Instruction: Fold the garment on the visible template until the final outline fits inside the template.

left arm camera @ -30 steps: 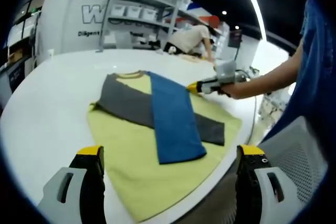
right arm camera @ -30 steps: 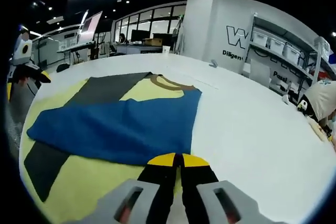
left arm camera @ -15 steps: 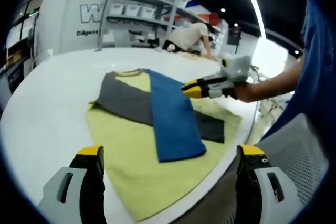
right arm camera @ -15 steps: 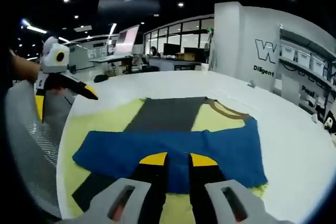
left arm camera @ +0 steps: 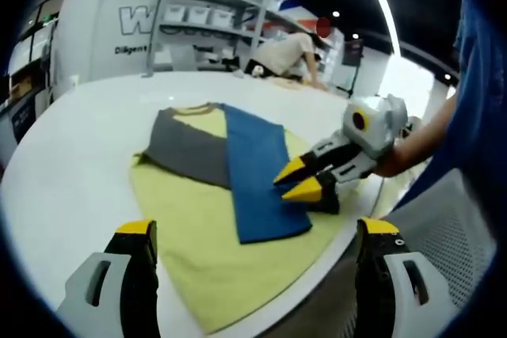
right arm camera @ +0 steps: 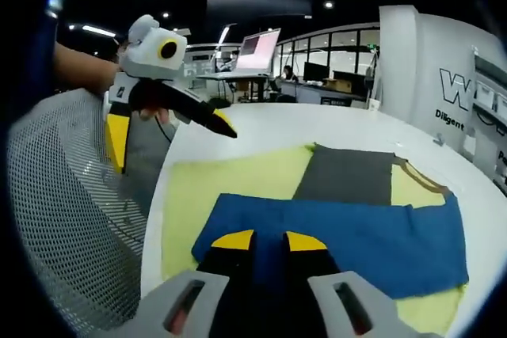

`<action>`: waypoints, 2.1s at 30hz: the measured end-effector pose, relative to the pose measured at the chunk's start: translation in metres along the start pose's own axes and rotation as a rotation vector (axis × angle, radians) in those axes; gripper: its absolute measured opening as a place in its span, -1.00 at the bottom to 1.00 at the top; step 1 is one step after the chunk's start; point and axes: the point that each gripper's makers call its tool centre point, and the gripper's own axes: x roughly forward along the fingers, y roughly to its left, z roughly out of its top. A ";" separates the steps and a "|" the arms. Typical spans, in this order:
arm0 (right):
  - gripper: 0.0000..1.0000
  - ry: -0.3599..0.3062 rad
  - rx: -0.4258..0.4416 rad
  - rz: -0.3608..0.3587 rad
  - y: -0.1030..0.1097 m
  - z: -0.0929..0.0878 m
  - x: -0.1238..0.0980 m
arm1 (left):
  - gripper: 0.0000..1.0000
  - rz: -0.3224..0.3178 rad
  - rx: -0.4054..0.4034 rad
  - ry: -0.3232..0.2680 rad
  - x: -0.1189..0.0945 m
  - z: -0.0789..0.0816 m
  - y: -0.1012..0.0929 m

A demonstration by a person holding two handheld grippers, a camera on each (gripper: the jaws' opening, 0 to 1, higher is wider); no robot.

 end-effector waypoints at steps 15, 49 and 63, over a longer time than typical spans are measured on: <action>-0.73 0.046 -0.070 0.063 0.031 -0.015 -0.009 | 0.91 0.008 0.018 0.089 0.002 -0.018 0.002; -0.57 0.077 0.355 -0.342 -0.006 -0.078 -0.163 | -0.50 0.164 -0.294 0.314 -0.026 -0.063 0.028; -0.58 0.073 0.395 -0.356 -0.007 -0.080 -0.162 | -0.79 0.125 -0.426 0.335 -0.031 -0.061 0.019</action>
